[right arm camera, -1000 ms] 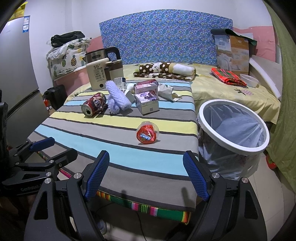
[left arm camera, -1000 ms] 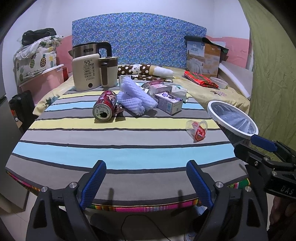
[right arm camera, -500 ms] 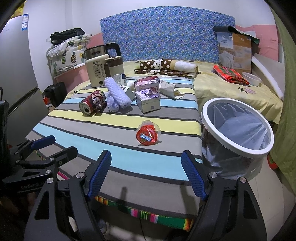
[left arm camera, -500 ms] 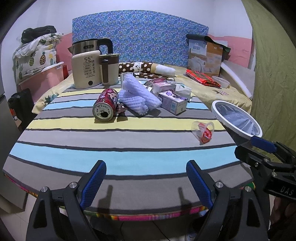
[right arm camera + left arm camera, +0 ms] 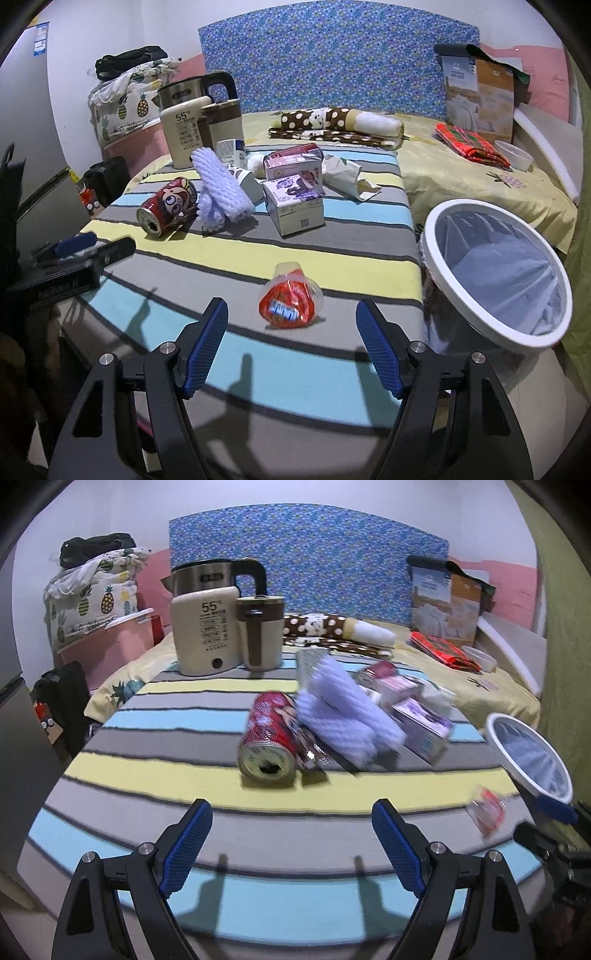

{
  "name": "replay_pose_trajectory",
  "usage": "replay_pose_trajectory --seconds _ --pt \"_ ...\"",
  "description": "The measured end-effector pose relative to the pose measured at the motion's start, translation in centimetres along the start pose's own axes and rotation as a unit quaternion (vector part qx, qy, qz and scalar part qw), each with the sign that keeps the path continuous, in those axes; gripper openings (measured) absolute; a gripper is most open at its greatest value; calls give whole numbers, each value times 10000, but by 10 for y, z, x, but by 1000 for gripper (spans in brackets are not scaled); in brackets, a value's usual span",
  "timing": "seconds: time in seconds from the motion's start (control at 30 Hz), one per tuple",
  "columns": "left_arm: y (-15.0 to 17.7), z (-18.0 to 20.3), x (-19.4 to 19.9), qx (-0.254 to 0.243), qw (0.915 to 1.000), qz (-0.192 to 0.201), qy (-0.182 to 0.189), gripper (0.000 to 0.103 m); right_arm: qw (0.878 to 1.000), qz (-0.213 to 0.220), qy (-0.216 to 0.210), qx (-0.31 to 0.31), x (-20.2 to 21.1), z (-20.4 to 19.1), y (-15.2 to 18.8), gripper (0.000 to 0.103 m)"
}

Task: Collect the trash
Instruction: 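Grasp the red plastic cup with the right tool while the left tool grasps the red can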

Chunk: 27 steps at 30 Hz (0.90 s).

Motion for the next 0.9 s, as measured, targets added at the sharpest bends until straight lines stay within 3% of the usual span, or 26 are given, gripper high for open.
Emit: replay_pose_trajectory --seconds 0.23,0.53,0.57,0.63,0.73,0.9 --pt "-32 -9 -37 99 9999 21 -86 89 9999 -127 -27 -32 -15 7 -5 66" --pt "-40 1 -73 15 9997 -243 -7 89 9991 -368 -141 -159 -29 14 -2 47" --pt "-40 2 -76 7 9996 -288 6 87 9991 -358 -146 -164 -29 14 -2 47" --pt "-39 4 -82 -15 9991 -431 16 70 9991 -346 -165 -176 -27 14 -2 47" --pt "-38 5 -85 -24 9987 -507 -2 53 9990 -328 -199 -209 -27 14 -3 47" --pt "-36 1 -77 20 9990 -440 -38 53 9992 -251 -222 -236 -20 14 -4 47"
Point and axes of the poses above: each gripper's, at about its wrist camera, not at the fingertips, and x roughly against the way its jaws point, z to its right, y to its underside, the point moved 6 cm from there along -x, roughly the way its jaws point, and after that the axes turned 14 degrees about -y, right-handed, at the moved point
